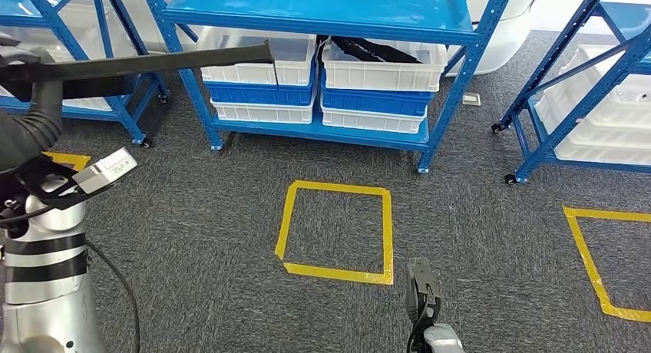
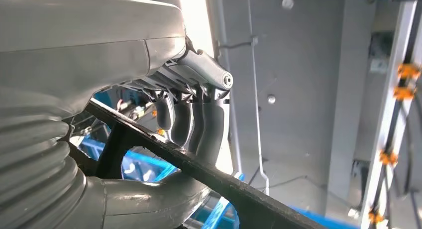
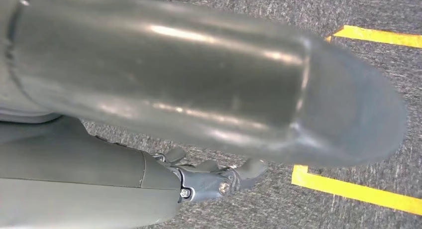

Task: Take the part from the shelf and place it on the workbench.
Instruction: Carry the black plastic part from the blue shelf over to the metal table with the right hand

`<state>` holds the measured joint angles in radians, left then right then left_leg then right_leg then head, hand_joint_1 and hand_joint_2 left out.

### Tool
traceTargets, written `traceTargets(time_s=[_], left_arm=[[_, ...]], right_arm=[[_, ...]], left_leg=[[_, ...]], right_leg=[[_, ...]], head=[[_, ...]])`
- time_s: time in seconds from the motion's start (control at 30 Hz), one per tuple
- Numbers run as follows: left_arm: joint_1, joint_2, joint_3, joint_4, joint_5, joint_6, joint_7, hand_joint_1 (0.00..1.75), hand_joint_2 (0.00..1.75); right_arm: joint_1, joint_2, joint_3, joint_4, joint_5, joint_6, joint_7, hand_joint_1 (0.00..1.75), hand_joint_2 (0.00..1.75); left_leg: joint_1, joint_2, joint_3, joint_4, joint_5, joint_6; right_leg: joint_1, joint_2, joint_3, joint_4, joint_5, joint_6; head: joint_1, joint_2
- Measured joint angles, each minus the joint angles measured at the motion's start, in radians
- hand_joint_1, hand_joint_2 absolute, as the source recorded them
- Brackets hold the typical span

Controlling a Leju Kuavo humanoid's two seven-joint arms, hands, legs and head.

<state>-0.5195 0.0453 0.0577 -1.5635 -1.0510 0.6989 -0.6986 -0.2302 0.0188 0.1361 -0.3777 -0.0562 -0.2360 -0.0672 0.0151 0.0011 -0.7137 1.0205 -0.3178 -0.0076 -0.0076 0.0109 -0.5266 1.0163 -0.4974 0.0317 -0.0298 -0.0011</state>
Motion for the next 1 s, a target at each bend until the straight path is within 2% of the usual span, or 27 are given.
traceTargets(time_s=[0.03,0.07,0.1,0.13,0.17,0.2,0.23,0.27,0.3,0.33,0.37,0.4,0.43,0.5,0.53,0.57,0.6,0.67,0.7,0.73,0.77,0.8,0.83,0.9,0.93,0.97,1.0], left_arm=[[-0.002,0.001,-0.001,0.001,0.001,0.000,0.000,1.75,1.75],[-0.004,0.003,-0.002,0.002,0.001,0.000,0.000,1.75,1.75],[-0.005,0.005,-0.003,0.003,0.000,0.000,0.000,1.75,1.75],[-0.006,0.006,-0.003,0.005,0.000,0.000,0.000,1.75,1.75],[-0.006,0.007,-0.004,0.007,0.000,0.000,0.000,1.75,1.75],[-0.006,0.008,-0.004,0.009,0.000,0.000,0.000,1.75,1.75],[-0.006,0.008,-0.004,0.011,-0.002,0.000,0.000,1.75,1.75],[-0.006,0.008,-0.004,0.012,-0.003,0.000,0.000,1.75,1.75],[-0.006,0.008,-0.005,0.014,-0.005,0.000,0.000,1.75,1.75],[-0.006,0.008,-0.005,0.014,-0.006,0.000,0.000,1.75,1.75],[-0.007,0.009,-0.005,0.014,-0.007,0.000,0.000,1.75,1.75],[-0.007,0.009,-0.005,0.014,-0.007,0.000,0.000,1.75,1.75],[-0.007,0.010,-0.006,0.014,-0.008,0.000,0.000,1.75,1.75],[-0.007,0.012,-0.006,0.014,-0.008,0.000,0.000,1.75,1.75],[-0.007,0.012,-0.006,0.014,-0.009,0.000,0.000,1.75,1.75],[-0.008,0.013,-0.006,0.014,-0.009,0.000,0.000,1.75,1.75],[-0.009,0.013,-0.005,0.014,-0.010,0.000,0.000,1.75,1.75],[-0.009,0.014,-0.005,0.014,-0.010,0.000,0.000,1.75,1.75],[-0.008,0.014,-0.004,0.014,-0.011,0.000,0.000,1.75,1.75],[-0.008,0.014,-0.004,0.014,-0.011,0.000,0.000,1.75,1.75],[-0.007,0.014,-0.004,0.015,-0.011,0.000,0.000,1.75,1.75],[-0.006,0.014,-0.004,0.015,-0.011,0.000,0.000,1.75,1.75],[-0.006,0.014,-0.004,0.015,-0.011,0.000,0.000,1.75,1.75],[-0.006,0.014,-0.004,0.014,-0.010,0.000,0.000,1.75,1.75],[-0.006,0.014,-0.004,0.014,-0.009,0.000,0.000,1.75,1.75],[-0.006,0.014,-0.004,0.014,-0.009,0.000,0.000,1.75,1.75],[-0.006,0.014,-0.004,0.014,-0.008,0.000,0.000,1.75,1.75]], right_arm=[[-0.001,0.000,0.000,0.000,-0.001,0.001,0.000,0.00,0.00],[-0.001,-0.001,0.000,0.000,-0.001,0.001,0.000,0.00,0.00],[-0.001,-0.001,-0.001,0.000,-0.001,-0.003,0.001,0.00,0.00],[-0.001,-0.002,-0.001,-0.001,0.001,-0.010,0.001,0.00,0.00],[-0.001,-0.002,-0.001,-0.001,0.004,-0.019,0.002,0.00,0.00],[-0.001,-0.003,-0.001,-0.001,0.009,-0.030,0.002,0.00,0.00],[-0.001,-0.003,0.000,-0.001,0.018,-0.043,0.002,0.00,0.00],[-0.001,-0.003,0.000,-0.001,0.029,-0.059,0.004,0.00,0.00],[-0.001,-0.003,0.001,-0.001,0.042,-0.075,0.006,0.00,0.00],[-0.001,-0.004,0.003,-0.001,0.056,-0.094,0.009,0.00,0.00],[-0.001,-0.006,0.005,-0.002,0.070,-0.113,0.013,0.00,0.00],[-0.002,-0.007,0.009,-0.002,0.084,-0.131,0.015,0.00,0.00],[-0.002,-0.009,0.013,-0.002,0.097,-0.149,0.017,0.00,0.00],[-0.001,-0.012,0.023,-0.002,0.116,-0.177,0.021,0.00,0.00],[0.001,-0.012,0.026,-0.002,0.123,-0.188,0.022,0.00,0.00],[0.003,-0.012,0.030,-0.002,0.128,-0.197,0.023,0.00,0.00],[0.005,-0.012,0.033,-0.002,0.132,-0.204,0.023,0.00,0.00],[0.005,-0.010,0.038,-0.002,0.136,-0.211,0.023,0.00,0.00],[0.005,-0.010,0.039,-0.002,0.138,-0.213,0.023,0.00,0.00],[0.005,-0.011,0.041,-0.002,0.139,-0.213,0.023,0.00,0.00],[0.005,-0.011,0.042,-0.002,0.139,-0.214,0.023,0.00,0.00],[0.005,-0.011,0.043,-0.002,0.139,-0.214,0.023,0.00,0.00],[0.003,-0.011,0.044,-0.002,0.140,-0.214,0.023,0.00,0.00],[0.000,-0.012,0.045,-0.005,0.139,-0.212,0.021,0.00,0.00],[-0.001,-0.012,0.045,-0.006,0.138,-0.208,0.020,0.00,0.00],[-0.002,-0.012,0.045,-0.008,0.136,-0.202,0.019,0.00,0.00],[-0.002,-0.011,0.045,-0.008,0.133,-0.194,0.019,0.00,0.00]], left_leg=[[0.001,-0.001,-0.007,0.005,-0.012,-0.005],[0.002,-0.001,-0.017,0.027,-0.043,-0.010],[0.004,-0.002,-0.031,0.069,-0.091,-0.012],[0.005,-0.002,-0.046,0.131,-0.144,-0.015],[0.005,-0.003,-0.060,0.200,-0.185,-0.017],[0.006,-0.003,-0.067,0.259,-0.204,-0.019],[0.006,-0.003,-0.062,0.293,-0.201,-0.021],[0.007,-0.003,-0.040,0.294,-0.181,-0.022],[0.009,-0.003,0.000,0.259,-0.156,-0.022],[0.010,-0.004,0.052,0.198,-0.150,-0.023],[0.009,-0.006,0.101,0.130,-0.155,-0.022],[0.007,-0.008,0.135,0.077,-0.166,-0.020],[0.003,-0.009,0.152,0.044,-0.179,-0.015],[-0.002,-0.008,0.144,0.030,-0.166,0.005],[-0.003,-0.006,0.135,0.027,-0.154,0.016],[-0.002,-0.003,0.125,0.023,-0.141,0.027],[0.000,-0.001,0.111,0.021,-0.128,0.035],[-0.001,0.000,0.077,0.021,-0.101,0.043],[-0.002,0.000,0.058,0.021,-0.087,0.042],[-0.002,0.000,0.039,0.021,-0.073,0.041],[-0.002,0.000,0.021,0.021,-0.058,0.039],[-0.002,0.000,0.003,0.022,-0.043,0.037],[-0.002,0.000,-0.012,0.022,-0.029,0.034],[-0.003,0.000,-0.032,0.021,-0.003,0.023],[-0.002,0.002,-0.035,0.018,0.009,0.016],[-0.001,0.003,-0.035,0.011,0.022,0.009],[0.000,0.004,-0.033,0.001,0.037,0.002]], right_leg=[[-0.004,0.000,-0.005,-0.002,0.009,-0.009],[-0.008,-0.002,-0.013,-0.004,0.021,-0.021],[-0.012,-0.003,-0.021,-0.005,0.033,-0.030],[-0.009,-0.004,-0.033,-0.004,0.044,-0.036],[-0.007,-0.005,-0.045,-0.003,0.055,-0.040],[-0.005,-0.005,-0.059,-0.002,0.066,-0.040],[-0.004,-0.005,-0.073,0.000,0.075,-0.039],[-0.003,-0.005,-0.087,0.003,0.085,-0.037],[-0.003,-0.005,-0.100,0.006,0.093,-0.033],[-0.003,-0.005,-0.113,0.009,0.100,-0.029],[-0.002,-0.005,-0.123,0.013,0.107,-0.023],[0.000,-0.005,-0.130,0.015,0.115,-0.016],[0.000,-0.004,-0.135,0.014,0.124,-0.009],[-0.001,-0.003,-0.144,0.010,0.141,0.007],[-0.002,-0.003,-0.154,0.017,0.134,0.010],[-0.002,-0.002,-0.167,0.037,0.112,0.008],[-0.002,-0.002,-0.184,0.076,0.074,0.003],[-0.003,-0.002,-0.219,0.200,-0.014,-0.007],[-0.004,-0.002,-0.228,0.262,-0.039,-0.005],[-0.004,-0.002,-0.226,0.301,-0.044,0.002],[-0.004,-0.002,-0.208,0.309,-0.031,0.010],[-0.003,-0.002,-0.174,0.286,-0.010,0.018],[-0.003,-0.002,-0.125,0.233,0.004,0.021],[0.003,-0.003,-0.014,0.087,-0.019,0.008],[0.007,-0.002,0.018,0.034,-0.036,0.000],[0.011,-0.001,0.030,0.005,-0.046,-0.007],[0.011,0.000,0.020,0.003,-0.037,-0.012]], head=[[0.000,0.000],[-0.002,0.000],[-0.004,0.000],[-0.006,0.000],[-0.006,0.000],[-0.007,0.000],[-0.007,0.000],[-0.007,0.000],[-0.007,0.000],[-0.008,0.000],[-0.007,0.000],[-0.006,0.000],[-0.006,0.000],[-0.004,0.000],[-0.003,0.000],[-0.002,0.000],[-0.001,0.000],[0.002,0.000],[0.002,0.000],[0.002,0.000],[0.003,0.000],[0.003,0.000],[0.003,0.000],[0.000,0.000],[0.000,0.000],[-0.001,0.000],[-0.001,0.000]])
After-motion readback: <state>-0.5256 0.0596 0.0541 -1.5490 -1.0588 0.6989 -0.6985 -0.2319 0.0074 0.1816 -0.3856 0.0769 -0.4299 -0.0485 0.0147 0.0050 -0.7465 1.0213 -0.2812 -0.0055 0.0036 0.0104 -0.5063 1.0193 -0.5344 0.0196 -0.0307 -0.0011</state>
